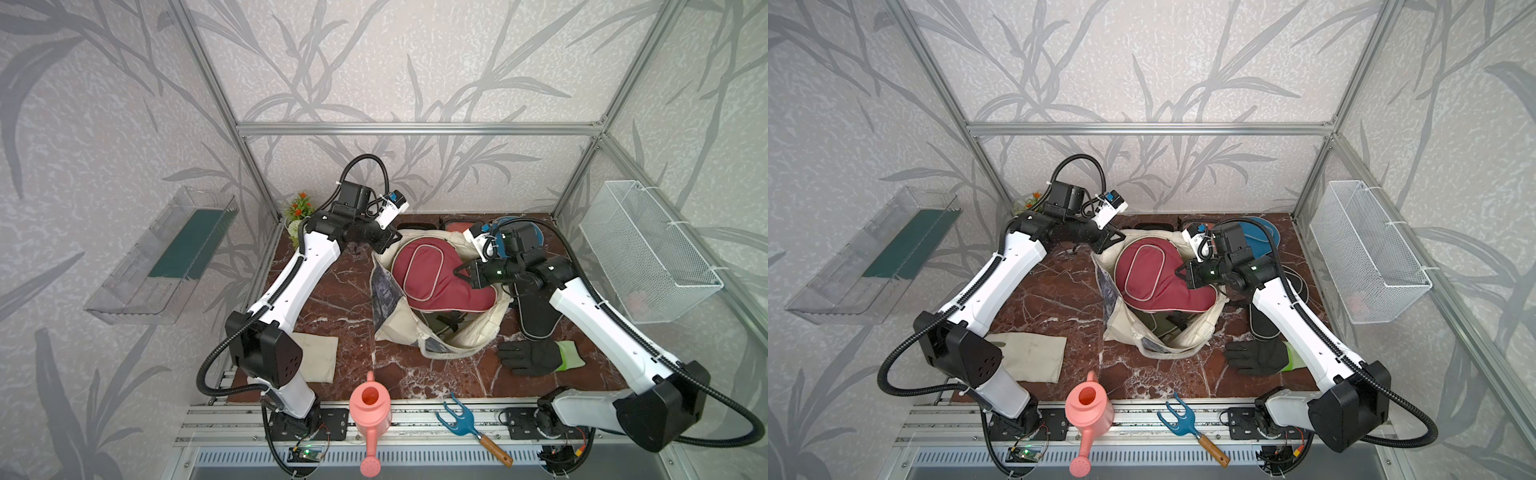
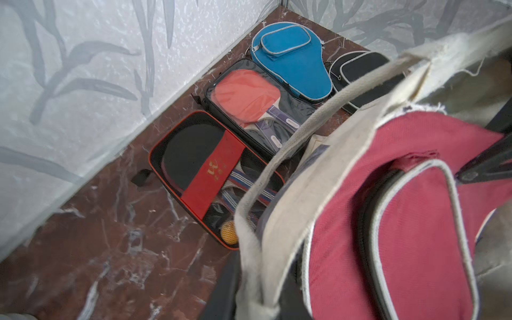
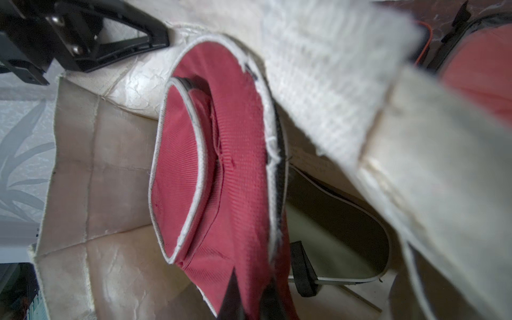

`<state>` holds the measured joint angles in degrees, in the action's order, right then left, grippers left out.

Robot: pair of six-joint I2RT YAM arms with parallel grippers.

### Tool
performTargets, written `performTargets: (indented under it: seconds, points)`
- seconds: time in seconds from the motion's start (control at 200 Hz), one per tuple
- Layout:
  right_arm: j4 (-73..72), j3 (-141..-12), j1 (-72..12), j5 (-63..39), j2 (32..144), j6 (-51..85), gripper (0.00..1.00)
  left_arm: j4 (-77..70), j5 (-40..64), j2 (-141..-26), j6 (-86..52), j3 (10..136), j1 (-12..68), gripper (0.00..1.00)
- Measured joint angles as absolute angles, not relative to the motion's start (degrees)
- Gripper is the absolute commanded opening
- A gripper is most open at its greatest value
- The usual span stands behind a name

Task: Remove the ping pong set from the canvas bag
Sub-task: Pick up the ping pong set from the canvas bag.

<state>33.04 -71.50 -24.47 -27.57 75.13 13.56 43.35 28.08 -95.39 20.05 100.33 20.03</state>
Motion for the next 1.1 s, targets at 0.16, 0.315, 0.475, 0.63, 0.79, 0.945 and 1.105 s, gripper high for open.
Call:
performTargets:
  seconds: [0.16, 0.315, 0.475, 0.63, 0.79, 0.945, 1.105]
  points:
    - [32.9, -73.0, -24.1, -27.3, 75.1, 14.8, 0.0, 41.4, 25.8, -94.0, 17.3, 100.8, 19.8, 0.88]
    - [32.6, -76.4, -23.0, -28.9, 75.1, 16.0, 0.0, 38.9, 22.9, -88.2, 13.2, 99.1, 19.7, 0.96]
    - [30.7, -78.2, -21.5, -31.4, 74.6, 18.0, 0.0, 35.4, 22.8, -79.9, 9.3, 95.6, 19.6, 0.99]
    - [28.3, -78.3, -19.7, -34.2, 74.3, 20.5, 0.0, 32.4, 27.2, -76.4, 5.2, 93.3, 19.6, 0.99]
    - [24.7, -78.3, -18.3, -37.0, 74.0, 23.6, 0.0, 29.8, 31.7, -76.5, 0.6, 88.0, 19.6, 0.99]
    - [20.8, -78.3, -17.9, -39.4, 73.9, 26.1, 0.0, 29.1, 35.2, -78.1, -2.8, 86.5, 19.6, 0.99]
    - [17.0, -78.1, -17.9, -41.8, 73.9, 28.6, 0.0, 25.1, 40.1, -78.5, -5.7, 85.8, 19.6, 0.95]
